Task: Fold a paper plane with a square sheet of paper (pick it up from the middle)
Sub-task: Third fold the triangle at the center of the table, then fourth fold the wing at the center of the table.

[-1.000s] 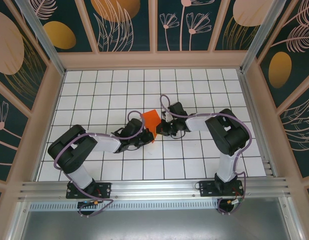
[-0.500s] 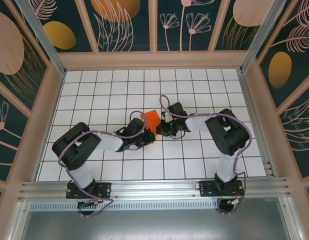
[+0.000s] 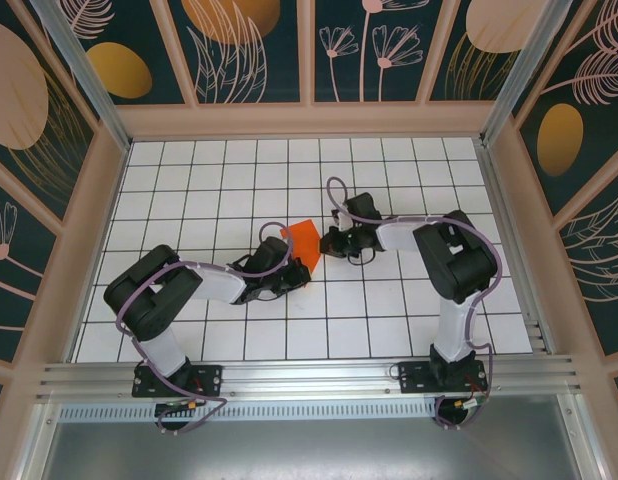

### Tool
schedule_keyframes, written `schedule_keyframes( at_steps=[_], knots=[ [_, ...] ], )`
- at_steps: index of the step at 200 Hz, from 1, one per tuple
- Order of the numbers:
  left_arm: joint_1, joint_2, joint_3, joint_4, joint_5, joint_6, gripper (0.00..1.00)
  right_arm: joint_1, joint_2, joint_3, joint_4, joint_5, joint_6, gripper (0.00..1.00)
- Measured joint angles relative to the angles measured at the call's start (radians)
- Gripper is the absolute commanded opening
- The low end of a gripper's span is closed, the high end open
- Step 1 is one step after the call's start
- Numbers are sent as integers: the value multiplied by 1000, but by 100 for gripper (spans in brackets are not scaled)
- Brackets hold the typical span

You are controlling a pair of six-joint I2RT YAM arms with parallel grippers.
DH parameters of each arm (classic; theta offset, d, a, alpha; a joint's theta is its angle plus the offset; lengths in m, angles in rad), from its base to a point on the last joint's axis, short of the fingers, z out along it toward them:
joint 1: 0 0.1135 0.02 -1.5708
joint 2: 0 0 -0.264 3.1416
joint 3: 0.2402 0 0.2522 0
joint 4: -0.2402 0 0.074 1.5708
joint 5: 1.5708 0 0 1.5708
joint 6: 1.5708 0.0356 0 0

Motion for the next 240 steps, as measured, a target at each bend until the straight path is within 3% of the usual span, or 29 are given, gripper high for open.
schedule_keyframes(
  at_steps=[38,95,114,131,143,181,240],
  knots=[
    [0,0,-2,5,0,0,0,-14,13,25,-23,-6,0,0],
    [-2,-23,-2,-35,-3,1,0,-53,-3,64,-37,79,-8,0],
    [-3,-58,-2,-96,-15,11,9,-51,-41,57,-42,77,-5,7],
    [-3,-95,1,-137,-38,24,17,-51,-98,25,-39,68,8,22],
    [-3,-121,9,-153,-66,30,18,-51,-135,-3,-38,59,14,30],
    [-3,-148,48,-166,-167,31,15,-51,-164,-61,-29,-6,42,36],
    [-3,-106,84,-201,-270,30,12,-32,-127,-71,-21,-69,47,37]
  ],
)
